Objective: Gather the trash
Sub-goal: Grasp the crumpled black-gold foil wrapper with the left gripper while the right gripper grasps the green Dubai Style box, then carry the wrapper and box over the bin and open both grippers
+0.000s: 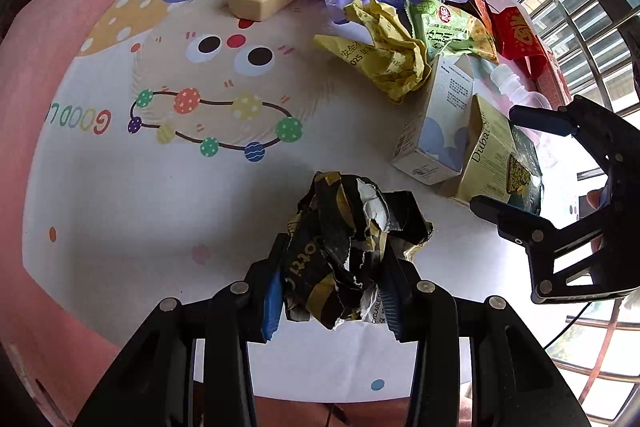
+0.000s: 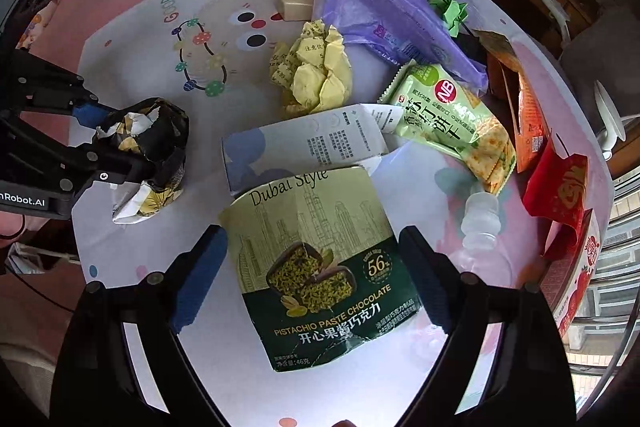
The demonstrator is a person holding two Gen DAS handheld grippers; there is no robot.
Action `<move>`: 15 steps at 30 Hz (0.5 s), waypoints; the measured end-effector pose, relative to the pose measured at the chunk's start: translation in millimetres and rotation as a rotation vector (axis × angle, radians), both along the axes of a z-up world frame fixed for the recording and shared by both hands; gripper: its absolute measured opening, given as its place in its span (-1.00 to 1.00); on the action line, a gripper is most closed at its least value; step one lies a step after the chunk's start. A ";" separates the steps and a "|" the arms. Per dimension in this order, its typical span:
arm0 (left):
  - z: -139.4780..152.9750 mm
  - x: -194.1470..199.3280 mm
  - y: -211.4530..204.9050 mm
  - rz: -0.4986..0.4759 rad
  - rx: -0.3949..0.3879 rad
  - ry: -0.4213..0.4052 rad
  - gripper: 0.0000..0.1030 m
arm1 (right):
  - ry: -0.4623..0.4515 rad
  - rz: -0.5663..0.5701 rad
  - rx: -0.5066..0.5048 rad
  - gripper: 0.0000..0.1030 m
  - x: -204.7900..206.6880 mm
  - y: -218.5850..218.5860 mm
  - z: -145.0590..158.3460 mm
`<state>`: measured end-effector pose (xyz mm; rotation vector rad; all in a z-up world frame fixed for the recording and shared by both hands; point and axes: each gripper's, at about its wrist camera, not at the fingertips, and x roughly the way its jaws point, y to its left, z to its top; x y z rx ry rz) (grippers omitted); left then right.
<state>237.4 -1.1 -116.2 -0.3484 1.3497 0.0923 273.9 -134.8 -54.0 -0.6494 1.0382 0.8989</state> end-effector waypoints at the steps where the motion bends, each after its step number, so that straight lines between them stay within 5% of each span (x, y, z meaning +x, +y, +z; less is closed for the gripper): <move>1: -0.1 -3.6 3.2 0.011 -0.006 0.002 -0.22 | 0.007 0.013 -0.006 0.69 0.5 2.2 -1.6; 9: 3.7 -21.0 9.7 0.032 0.002 0.007 -0.22 | 0.014 0.081 -0.128 0.75 4.4 26.6 -22.3; 15: 19.9 -32.7 11.7 0.025 0.015 -0.014 -0.22 | 0.018 -0.005 -0.132 0.53 2.9 29.9 -19.2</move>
